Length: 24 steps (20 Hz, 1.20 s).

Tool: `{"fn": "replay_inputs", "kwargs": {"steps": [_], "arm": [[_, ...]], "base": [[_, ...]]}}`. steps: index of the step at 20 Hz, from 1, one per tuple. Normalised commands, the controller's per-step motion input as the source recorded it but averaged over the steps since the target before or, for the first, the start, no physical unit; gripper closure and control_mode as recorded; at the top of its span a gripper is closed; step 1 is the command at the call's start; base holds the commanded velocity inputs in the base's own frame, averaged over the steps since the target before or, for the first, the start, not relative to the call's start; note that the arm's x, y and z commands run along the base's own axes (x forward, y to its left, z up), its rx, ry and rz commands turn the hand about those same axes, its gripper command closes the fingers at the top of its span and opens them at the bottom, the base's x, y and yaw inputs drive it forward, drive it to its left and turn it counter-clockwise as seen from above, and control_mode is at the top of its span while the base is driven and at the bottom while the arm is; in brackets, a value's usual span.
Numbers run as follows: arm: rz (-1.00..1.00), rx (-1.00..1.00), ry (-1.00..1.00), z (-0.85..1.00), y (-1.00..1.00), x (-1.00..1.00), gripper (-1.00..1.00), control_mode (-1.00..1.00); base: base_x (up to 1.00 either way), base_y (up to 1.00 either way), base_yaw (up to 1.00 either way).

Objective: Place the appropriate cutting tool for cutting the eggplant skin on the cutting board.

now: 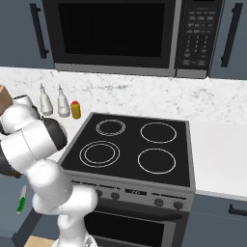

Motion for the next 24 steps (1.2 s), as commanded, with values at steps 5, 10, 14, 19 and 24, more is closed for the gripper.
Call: {"fn": "replay_inputs", "kwargs": {"steps": [5, 10, 14, 19, 24], "arm": [[0.23, 0.00, -0.06, 0.30, -0.96, -1.00, -1.00, -1.00], [0.26, 0.00, 0.06, 0.64, -0.69, -0.99, -1.00, -1.00], [0.21, 0.00, -0.03, 0.51, -0.77, -1.00, -1.00, -1.00], [0.05, 0.00, -0.12, 0.31, -0.61, -1.00, -1.00, -1.00], [0.00, 0.00, -0.09, 0.39, -0.42, -1.00, -1.00, -1.00]], "base": [[0.00, 0.00, 0.00], [0.00, 0.00, 0.00], [0.00, 0.00, 0.00], [0.00, 0.00, 0.00], [0.00, 0.00, 0.00]]}}
